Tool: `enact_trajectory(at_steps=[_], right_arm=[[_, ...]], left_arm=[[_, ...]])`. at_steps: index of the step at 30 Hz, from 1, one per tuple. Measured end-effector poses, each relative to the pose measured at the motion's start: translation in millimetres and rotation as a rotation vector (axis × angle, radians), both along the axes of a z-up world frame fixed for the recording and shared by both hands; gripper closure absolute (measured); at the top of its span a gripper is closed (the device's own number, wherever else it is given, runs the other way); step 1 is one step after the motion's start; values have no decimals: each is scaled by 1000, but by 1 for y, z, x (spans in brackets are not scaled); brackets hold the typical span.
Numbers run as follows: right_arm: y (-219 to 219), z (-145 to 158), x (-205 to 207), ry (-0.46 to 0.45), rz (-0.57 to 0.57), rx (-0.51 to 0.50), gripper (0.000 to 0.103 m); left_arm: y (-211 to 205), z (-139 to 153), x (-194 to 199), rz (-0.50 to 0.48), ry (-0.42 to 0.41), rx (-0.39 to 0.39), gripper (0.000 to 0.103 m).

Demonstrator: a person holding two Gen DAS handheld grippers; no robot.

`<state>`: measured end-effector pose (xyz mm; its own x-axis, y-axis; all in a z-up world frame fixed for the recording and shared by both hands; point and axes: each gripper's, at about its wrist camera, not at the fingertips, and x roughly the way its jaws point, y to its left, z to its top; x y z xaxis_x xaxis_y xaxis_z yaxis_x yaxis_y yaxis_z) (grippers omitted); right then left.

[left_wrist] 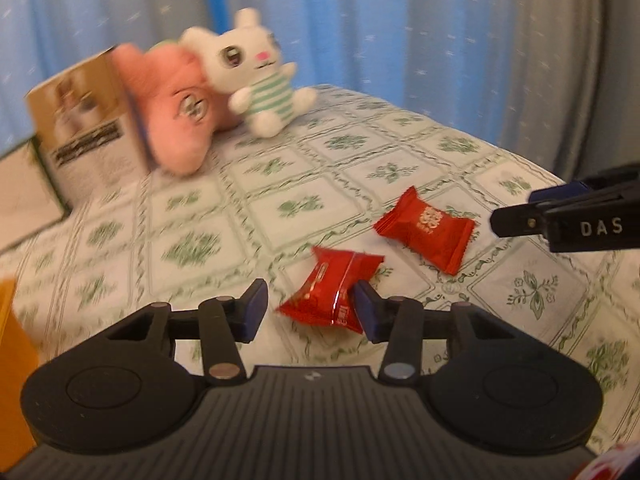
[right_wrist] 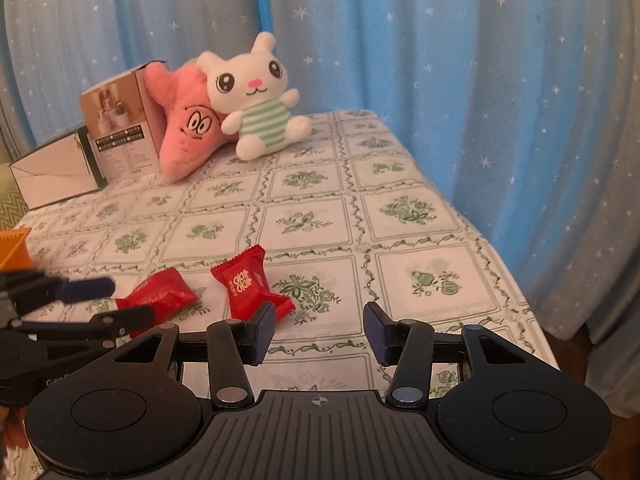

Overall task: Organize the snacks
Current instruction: 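Grasp a red-wrapped candy with the left gripper while the right gripper grasps the other red candy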

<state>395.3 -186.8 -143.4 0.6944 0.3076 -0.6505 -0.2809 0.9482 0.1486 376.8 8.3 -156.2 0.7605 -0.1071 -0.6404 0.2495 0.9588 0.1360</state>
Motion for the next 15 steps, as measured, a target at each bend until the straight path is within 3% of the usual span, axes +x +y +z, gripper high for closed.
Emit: enact_trajectory(at_steps=[3,6,8,11,15], right_arm=[[1,-2,3,2,1,-1,54],[5,-3,6,-9,20,4,54],[10,-2,8,-21,40,7,54],[19,-2,9,-40,87,4,54],[35,-4,13,-61,154,-25,54]], left_arm=[[-3,-3,8,-73,22,39,59],[-2,-7,16,-102,62,17,59],[2,-10,20,-96,84,-13,67],[11,-7,18,-53,110,-72,75],[27,2,4,44,100,-110,79]])
